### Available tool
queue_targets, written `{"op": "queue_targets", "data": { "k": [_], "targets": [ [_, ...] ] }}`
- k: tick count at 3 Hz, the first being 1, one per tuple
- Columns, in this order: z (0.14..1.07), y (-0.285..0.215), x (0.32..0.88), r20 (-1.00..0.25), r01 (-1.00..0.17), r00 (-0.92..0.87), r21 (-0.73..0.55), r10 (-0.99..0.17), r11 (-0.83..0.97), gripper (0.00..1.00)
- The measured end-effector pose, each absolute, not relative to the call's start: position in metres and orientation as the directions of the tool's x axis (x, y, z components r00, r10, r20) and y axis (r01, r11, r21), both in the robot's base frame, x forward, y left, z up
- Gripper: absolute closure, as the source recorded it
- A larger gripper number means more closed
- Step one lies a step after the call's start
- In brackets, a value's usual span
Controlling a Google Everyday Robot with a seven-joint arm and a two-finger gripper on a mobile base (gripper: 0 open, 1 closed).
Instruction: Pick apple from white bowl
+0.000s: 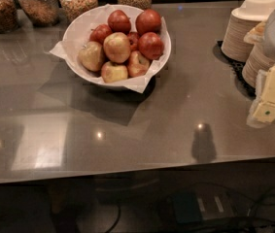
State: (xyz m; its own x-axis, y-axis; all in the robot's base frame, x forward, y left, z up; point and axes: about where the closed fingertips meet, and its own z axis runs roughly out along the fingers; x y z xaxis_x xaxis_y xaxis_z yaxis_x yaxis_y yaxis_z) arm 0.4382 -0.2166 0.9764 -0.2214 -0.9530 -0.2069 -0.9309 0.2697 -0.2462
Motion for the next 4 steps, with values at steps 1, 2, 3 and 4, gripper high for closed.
{"op": "queue_targets", "data": {
  "k": [1, 2, 3, 4],
  "targets": [
    [0.976, -0.217, 0.438, -0.207, -0.931, -0.221, -0.246, -0.953, 0.270, 0.00],
    [0.978, -0.209, 0.448, -0.259, -0.923, -0.215, -0.262, -0.942, 0.283, 0.00],
    [0.984, -0.190, 0.465, -0.329, -0.915, -0.180, -0.289, -0.927, 0.280, 0.00],
    [0.996, -0.165, 0.488, -0.405, -0.901, -0.144, -0.324, -0.903, 0.289, 0.00]
  ]
}}
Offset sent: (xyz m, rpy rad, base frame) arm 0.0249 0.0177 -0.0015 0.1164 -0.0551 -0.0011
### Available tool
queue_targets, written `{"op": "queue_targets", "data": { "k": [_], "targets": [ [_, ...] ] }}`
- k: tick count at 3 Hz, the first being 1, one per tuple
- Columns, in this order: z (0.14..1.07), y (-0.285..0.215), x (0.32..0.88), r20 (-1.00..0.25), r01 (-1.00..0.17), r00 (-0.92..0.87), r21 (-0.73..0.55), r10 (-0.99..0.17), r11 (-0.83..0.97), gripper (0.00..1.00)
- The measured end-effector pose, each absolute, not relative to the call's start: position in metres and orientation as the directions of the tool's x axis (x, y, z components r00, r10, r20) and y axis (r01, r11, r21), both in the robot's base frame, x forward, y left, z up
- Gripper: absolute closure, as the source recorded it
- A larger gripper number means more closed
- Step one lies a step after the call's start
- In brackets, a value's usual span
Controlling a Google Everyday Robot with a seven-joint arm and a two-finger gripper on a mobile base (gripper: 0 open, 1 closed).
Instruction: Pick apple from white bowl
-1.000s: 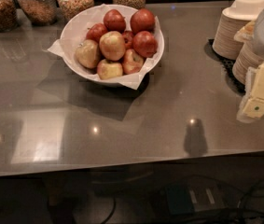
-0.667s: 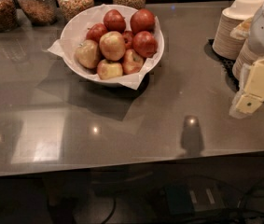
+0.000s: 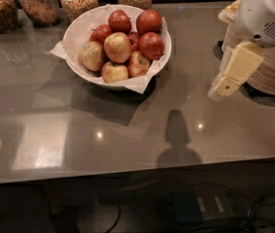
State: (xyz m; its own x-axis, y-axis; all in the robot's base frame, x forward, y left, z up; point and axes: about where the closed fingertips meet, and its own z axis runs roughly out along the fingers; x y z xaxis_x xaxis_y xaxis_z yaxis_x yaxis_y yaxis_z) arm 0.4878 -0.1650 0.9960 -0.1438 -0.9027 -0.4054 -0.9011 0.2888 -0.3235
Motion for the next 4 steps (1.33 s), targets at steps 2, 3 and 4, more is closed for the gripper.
{"op": "queue_targets", "data": {
  "k": [2, 3, 4],
  "targets": [
    [1.010, -0.109, 0.544, -0.506, -0.883, -0.069, -0.369, -0.860, 0.288, 0.00],
    [1.007, -0.079, 0.564, -0.532, -0.889, -0.031, -0.372, -0.846, 0.267, 0.00],
    [1.000, -0.058, 0.586, -0.561, -0.893, -0.016, -0.364, -0.828, 0.264, 0.00]
  ]
}}
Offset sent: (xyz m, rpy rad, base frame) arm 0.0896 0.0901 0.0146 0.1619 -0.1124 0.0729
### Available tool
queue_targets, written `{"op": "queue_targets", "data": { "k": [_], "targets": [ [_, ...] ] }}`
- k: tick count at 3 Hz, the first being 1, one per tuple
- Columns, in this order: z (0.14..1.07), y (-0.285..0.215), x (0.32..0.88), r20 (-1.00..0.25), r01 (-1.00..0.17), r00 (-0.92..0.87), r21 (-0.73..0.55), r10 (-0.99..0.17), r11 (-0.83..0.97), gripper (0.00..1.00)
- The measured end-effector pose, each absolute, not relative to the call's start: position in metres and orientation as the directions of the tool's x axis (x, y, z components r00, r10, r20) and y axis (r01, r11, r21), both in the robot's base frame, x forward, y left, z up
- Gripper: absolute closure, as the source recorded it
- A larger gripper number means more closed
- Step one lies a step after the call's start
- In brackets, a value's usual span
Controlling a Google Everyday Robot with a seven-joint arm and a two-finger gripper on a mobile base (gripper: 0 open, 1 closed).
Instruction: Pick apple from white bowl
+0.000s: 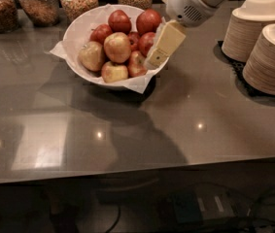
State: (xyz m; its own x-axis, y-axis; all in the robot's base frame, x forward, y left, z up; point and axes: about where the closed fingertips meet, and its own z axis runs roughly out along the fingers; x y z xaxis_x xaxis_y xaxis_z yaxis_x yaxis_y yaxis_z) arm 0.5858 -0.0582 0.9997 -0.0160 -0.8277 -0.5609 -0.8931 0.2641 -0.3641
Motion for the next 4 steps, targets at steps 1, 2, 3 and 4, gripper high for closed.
{"op": "queue_targets", "data": {
  "k": [1, 2, 3, 4],
  "targets": [
    [0.993, -0.041, 0.605, -0.579, -0.896, -0.005, -0.359, -0.816, 0.260, 0.00],
    [0.989, -0.027, 0.623, -0.590, -0.895, 0.005, -0.363, -0.807, 0.260, 0.00],
    [0.985, -0.012, 0.634, -0.597, -0.898, 0.016, -0.361, -0.802, 0.251, 0.00],
    [0.976, 0.001, 0.641, -0.599, -0.904, 0.025, -0.355, -0.800, 0.237, 0.00]
  ]
}}
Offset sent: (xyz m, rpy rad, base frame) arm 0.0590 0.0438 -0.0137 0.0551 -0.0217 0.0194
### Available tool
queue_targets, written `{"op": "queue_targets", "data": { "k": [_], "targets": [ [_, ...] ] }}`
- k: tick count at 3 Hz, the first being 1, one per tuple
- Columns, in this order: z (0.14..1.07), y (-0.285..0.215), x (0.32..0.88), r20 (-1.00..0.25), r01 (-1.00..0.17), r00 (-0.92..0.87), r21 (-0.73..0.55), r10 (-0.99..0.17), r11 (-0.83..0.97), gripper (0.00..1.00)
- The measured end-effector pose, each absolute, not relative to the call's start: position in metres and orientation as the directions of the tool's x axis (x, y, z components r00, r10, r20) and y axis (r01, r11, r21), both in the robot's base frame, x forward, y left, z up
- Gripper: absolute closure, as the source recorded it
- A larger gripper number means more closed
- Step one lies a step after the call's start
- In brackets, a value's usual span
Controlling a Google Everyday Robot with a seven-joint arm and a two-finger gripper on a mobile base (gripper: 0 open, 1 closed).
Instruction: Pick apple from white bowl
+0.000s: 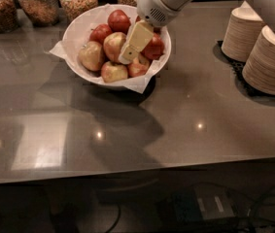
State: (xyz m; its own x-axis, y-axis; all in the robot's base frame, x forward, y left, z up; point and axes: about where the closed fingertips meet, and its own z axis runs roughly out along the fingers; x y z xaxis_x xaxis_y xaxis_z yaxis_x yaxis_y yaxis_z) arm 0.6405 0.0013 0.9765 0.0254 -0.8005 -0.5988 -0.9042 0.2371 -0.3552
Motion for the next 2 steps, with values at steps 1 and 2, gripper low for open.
{"op": "queue_targets", "data": {
  "k": [1, 2],
  "targets": [
    [0.965, 0.011, 0.646, -0.593, -0.910, 0.029, -0.348, -0.804, 0.224, 0.06],
    [0.954, 0.016, 0.652, -0.584, -0.915, 0.026, -0.341, -0.811, 0.217, 0.25]
  ]
}}
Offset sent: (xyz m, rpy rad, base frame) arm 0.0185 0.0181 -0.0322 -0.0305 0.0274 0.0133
